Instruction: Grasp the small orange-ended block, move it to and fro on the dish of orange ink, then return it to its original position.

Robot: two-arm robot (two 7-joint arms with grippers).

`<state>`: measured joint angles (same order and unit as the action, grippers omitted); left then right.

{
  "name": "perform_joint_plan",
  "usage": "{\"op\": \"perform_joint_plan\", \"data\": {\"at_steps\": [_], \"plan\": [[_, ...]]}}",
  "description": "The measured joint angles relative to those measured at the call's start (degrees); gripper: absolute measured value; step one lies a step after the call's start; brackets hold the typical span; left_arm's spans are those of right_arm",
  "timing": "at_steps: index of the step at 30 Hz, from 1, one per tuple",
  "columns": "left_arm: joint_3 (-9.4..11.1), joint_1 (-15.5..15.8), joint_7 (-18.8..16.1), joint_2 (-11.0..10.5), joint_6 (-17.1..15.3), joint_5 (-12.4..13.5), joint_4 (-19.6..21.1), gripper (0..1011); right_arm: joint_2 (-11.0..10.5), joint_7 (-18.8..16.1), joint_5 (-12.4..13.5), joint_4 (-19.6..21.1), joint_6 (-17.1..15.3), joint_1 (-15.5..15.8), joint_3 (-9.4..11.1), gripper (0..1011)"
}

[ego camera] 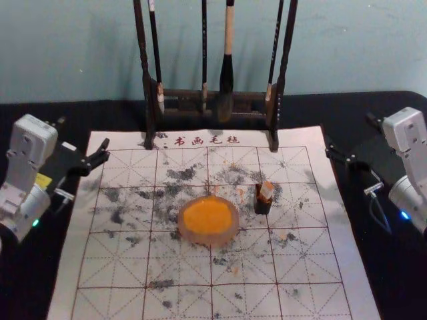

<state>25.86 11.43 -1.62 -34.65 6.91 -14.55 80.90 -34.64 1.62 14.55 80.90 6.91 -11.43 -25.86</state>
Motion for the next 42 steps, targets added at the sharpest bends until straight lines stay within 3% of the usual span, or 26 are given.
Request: {"op": "perform_joint_plan", "data": {"at_steps": [17, 23, 28, 34, 42], "plan": [[0.0, 0.0, 0.0, 0.0, 0.0, 0.0, 0.0, 1001, 0.0, -0.51, 0.17, 0.29, 0.02, 0.37, 0.36, 1002], [0.0, 0.0, 0.0, 0.0, 0.0, 0.0, 0.0, 1001, -0.85, -2.66, 1.95, 3.72, -0.3, 3.82, 1.63, 1002], [0.0, 0.0, 0.0, 0.0, 0.0, 0.0, 0.0, 1001, -2.09, -4.9, 4.35, 8.07, -1.04, 8.64, 2.45, 1002], [0.0, 0.0, 0.0, 0.0, 0.0, 0.0, -0.01, 1001, -3.51, -9.2, 6.24, 11.84, -1.79, 13.16, 1.96, 1002], [0.0, 0.0, 0.0, 0.0, 0.0, 0.0, 0.0, 1001, -2.6, -13.95, 7.59, 12.8, -3.06, 14.14, 0.56, 1002]]}}
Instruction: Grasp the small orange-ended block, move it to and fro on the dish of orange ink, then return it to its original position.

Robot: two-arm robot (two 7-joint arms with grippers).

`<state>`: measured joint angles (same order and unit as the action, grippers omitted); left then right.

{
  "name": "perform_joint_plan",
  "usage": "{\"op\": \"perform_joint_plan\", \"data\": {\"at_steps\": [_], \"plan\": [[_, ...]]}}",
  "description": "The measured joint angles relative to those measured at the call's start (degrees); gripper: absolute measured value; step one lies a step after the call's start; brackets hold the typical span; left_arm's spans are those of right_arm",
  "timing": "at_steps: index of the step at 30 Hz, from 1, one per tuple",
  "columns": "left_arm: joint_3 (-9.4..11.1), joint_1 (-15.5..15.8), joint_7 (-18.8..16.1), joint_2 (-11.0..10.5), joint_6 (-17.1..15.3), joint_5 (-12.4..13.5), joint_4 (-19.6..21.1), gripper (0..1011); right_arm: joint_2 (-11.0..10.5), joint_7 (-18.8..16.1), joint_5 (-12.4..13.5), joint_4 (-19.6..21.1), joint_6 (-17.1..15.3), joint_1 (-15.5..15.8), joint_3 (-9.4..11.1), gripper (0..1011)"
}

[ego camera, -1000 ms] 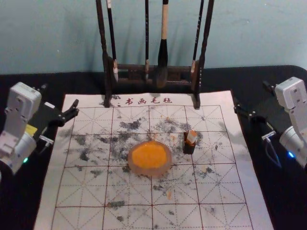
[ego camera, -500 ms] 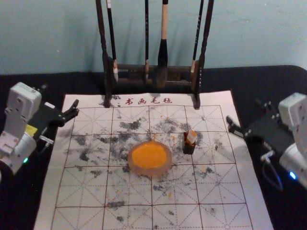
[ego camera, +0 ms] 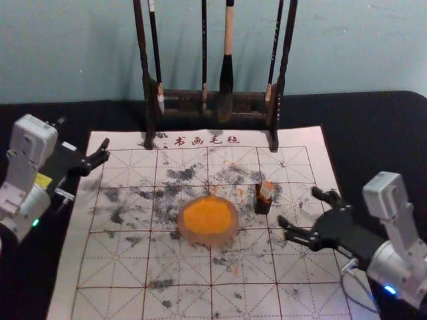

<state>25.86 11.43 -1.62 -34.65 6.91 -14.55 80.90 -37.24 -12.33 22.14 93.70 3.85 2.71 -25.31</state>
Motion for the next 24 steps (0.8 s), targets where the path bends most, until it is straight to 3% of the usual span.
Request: {"op": "perform_joint_plan", "data": {"at_steps": [15, 24], "plan": [[0.0, 0.0, 0.0, 0.0, 0.0, 0.0, 0.0, 1001, 8.13, -1.31, -2.82, -6.52, -0.81, -6.01, -1.77, 1002], [0.0, 0.0, 0.0, 0.0, 0.0, 0.0, 0.0, 1001, 11.13, -2.63, -3.17, -9.63, -1.54, -8.66, -1.58, 1002]]}}
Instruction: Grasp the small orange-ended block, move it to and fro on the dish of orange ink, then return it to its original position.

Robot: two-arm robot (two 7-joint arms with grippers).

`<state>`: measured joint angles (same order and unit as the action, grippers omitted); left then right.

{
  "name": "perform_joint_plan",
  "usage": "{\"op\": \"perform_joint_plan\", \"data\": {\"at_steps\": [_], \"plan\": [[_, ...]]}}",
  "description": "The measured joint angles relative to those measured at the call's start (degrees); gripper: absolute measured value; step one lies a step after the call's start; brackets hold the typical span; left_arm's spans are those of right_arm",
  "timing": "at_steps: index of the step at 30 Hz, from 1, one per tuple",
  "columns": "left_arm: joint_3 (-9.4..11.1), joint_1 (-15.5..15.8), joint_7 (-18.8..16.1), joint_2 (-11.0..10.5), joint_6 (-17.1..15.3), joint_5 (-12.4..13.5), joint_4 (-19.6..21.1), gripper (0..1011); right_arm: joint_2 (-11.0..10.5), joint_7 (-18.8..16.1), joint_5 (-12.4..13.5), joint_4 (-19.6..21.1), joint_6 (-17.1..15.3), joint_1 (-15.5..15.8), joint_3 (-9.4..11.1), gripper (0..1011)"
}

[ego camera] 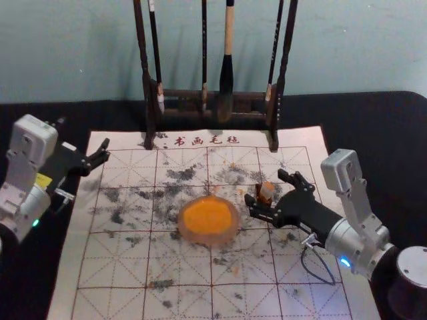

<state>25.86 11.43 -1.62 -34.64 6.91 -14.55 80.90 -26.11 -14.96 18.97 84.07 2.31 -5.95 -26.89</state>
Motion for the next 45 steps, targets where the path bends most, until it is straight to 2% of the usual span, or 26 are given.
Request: {"op": "perform_joint_plan", "data": {"at_steps": [14, 27, 33, 36, 37, 38, 40, 41, 44, 45], "plan": [[0.0, 0.0, 0.0, 0.0, 0.0, 0.0, 0.0, 1001, 2.28, -1.53, -0.85, -1.06, -1.93, -0.48, 1.08, 1002], [0.0, 0.0, 0.0, 0.0, 0.0, 0.0, 0.0, 1001, 2.21, -1.53, -0.82, -1.04, -1.83, -0.49, 1.07, 998], [0.0, 0.0, 0.0, 0.0, 0.0, 0.0, 0.0, 1001, 2.18, -1.51, -0.75, -1.03, -1.74, -0.49, 1.04, 885], [0.0, 0.0, 0.0, 0.0, 0.0, 0.0, 0.0, 1001, 2.16, -1.5, -0.71, -1.03, -1.71, -0.49, 1.03, 787], [0.0, 0.0, 0.0, 0.0, 0.0, 0.0, 0.0, 1001, 2.16, -1.49, -0.71, -1.03, -1.7, -0.49, 1.02, 787], [0.0, 0.0, 0.0, 0.0, 0.0, 0.0, 0.0, 1001, 2.15, -1.49, -0.7, -1.03, -1.7, -0.49, 1.02, 734], [0.0, 0.0, 0.0, 0.0, 0.0, 0.0, 0.0, 1001, 2.15, -1.49, -0.7, -1.03, -1.69, -0.49, 1.02, 690], [0.0, 0.0, 0.0, 0.0, 0.0, 0.0, 0.0, 1001, 2.14, -1.48, -0.69, -1.03, -1.68, -0.49, 1.02, 628], [0.0, 0.0, 0.0, 0.0, 0.0, 0.0, 0.0, 1001, 2.13, -1.48, -0.68, -1.03, -1.67, -0.49, 1.02, 569], [0.0, 0.0, 0.0, 0.0, 0.0, 0.0, 0.0, 1001, 2.12, -1.48, -0.67, -1.03, -1.66, -0.49, 1.02, 508]]}}
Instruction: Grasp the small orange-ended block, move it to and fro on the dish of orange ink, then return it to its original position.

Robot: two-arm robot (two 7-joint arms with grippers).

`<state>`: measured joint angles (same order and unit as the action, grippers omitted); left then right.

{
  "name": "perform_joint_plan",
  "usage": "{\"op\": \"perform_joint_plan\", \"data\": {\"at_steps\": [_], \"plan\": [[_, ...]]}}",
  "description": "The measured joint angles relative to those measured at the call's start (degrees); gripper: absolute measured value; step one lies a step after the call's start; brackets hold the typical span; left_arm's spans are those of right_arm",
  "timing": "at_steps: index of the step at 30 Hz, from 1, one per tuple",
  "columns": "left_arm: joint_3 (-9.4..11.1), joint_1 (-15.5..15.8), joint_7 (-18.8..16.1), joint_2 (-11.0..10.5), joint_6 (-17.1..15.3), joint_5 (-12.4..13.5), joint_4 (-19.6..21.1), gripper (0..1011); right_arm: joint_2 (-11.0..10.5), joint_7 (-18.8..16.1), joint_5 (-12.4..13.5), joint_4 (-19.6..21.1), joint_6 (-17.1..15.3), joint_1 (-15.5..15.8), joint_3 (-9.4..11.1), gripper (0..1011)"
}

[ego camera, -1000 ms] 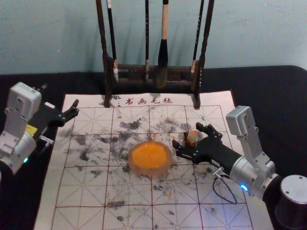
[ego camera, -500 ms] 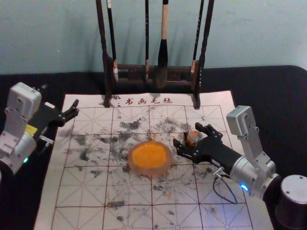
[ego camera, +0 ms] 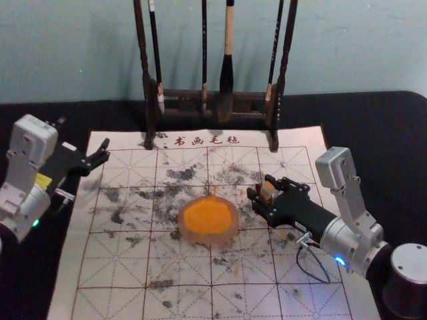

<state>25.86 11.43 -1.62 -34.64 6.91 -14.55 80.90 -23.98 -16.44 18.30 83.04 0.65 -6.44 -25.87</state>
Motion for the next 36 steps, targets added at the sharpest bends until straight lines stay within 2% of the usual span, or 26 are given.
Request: {"op": "perform_joint_plan", "data": {"at_steps": [6, 9, 10, 13, 27, 36], "plan": [[0.0, 0.0, 0.0, 0.0, 0.0, 0.0, 0.0, 1001, 0.0, 0.0, 0.04, 0.0, 0.03, 0.0, 0.0, 333], [0.0, 0.0, 0.0, 0.0, 0.0, 0.0, 0.0, 1001, 0.0, 0.0, 0.05, 0.0, 0.04, 0.0, 0.0, 204], [0.0, 0.0, 0.0, 0.0, 0.0, 0.0, 0.0, 1001, 0.0, 0.0, 0.05, 0.0, 0.04, 0.0, 0.0, 204], [0.0, 0.0, 0.0, 0.0, 0.0, 0.0, 0.0, 1001, 0.0, 0.0, 0.06, 0.0, 0.04, 0.0, 0.0, 119], [0.0, 0.0, 0.0, 0.0, 0.0, 0.0, 0.0, 1001, 0.0, 0.0, 0.06, 0.0, 0.04, 0.0, 0.0, 111], [0.0, 0.0, 0.0, 0.0, 0.0, 0.0, 0.0, 1001, 0.08, -1.13, -0.5, 2.21, -1.45, 0.37, 1.5, 111]]}}
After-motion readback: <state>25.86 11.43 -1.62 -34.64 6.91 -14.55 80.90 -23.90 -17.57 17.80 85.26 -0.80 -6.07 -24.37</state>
